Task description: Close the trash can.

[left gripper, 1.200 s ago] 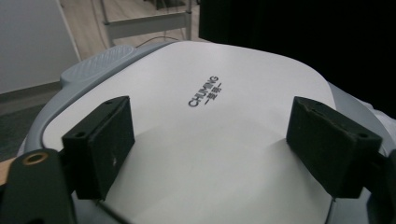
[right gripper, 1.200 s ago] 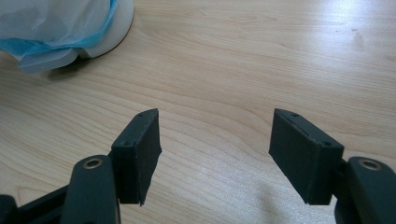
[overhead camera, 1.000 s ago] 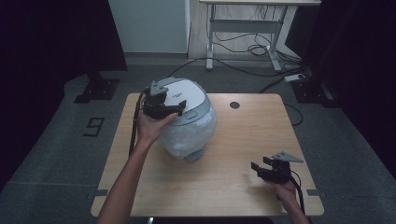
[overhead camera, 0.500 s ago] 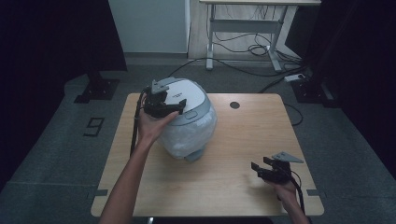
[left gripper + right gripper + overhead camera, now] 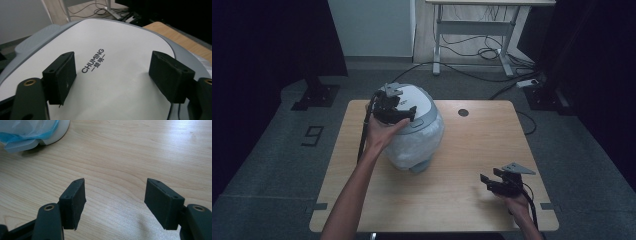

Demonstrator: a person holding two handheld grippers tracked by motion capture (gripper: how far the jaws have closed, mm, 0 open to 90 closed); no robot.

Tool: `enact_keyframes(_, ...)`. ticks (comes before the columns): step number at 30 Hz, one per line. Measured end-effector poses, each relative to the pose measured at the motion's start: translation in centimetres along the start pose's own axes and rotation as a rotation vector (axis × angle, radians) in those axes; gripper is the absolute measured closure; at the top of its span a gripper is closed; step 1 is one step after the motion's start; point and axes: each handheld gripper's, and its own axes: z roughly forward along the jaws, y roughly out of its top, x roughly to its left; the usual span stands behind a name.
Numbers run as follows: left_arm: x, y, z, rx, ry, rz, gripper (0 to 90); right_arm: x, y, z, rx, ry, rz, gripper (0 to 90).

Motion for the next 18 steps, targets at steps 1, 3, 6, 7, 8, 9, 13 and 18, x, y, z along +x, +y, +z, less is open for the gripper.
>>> enact_keyframes(1, 0.0, 0.0, 0.0, 0.0, 0.0, 0.0, 21.7, 0.0, 0.0, 0.0, 0.0, 0.0, 0.0, 32.6)
enact_keyframes(3, 0.1, -0.1, 0.0, -0.002, -0.011, -0.014, 21.6, 0.0, 0.0, 0.0, -0.002, 0.0, 0.002, 32.6)
enact_keyframes(6, 0.4, -0.1, -0.1, -0.002, -0.025, -0.016, 21.6, -0.1, 0.0, -0.1, -0.004, 0.001, 0.005, 32.5)
enact_keyframes(7, 0.5, -0.1, -0.1, -0.005, -0.03, -0.019, 21.6, -0.1, 0.0, -0.2, -0.005, 0.0, 0.007, 32.5)
enact_keyframes(8, 0.6, -0.2, -0.2, -0.007, -0.04, -0.023, 21.8, -0.2, 0.0, -0.2, -0.007, 0.0, 0.006, 32.5)
enact_keyframes(9, 0.7, -0.4, -0.3, -0.013, -0.047, -0.033, 21.5, -0.3, 0.0, -0.2, -0.008, -0.002, 0.01, 32.5)
enact_keyframes(13, 1.2, -1.4, -1.7, -0.1, -0.118, -0.06, 20.6, -0.7, 0.1, -0.5, -0.019, -0.01, 0.021, 32.5)
enact_keyframes(18, 1.3, -2.3, -3.3, -0.139, -0.151, -0.051, 19.2, -0.9, 0.1, -0.7, -0.02, -0.015, 0.025, 32.5)
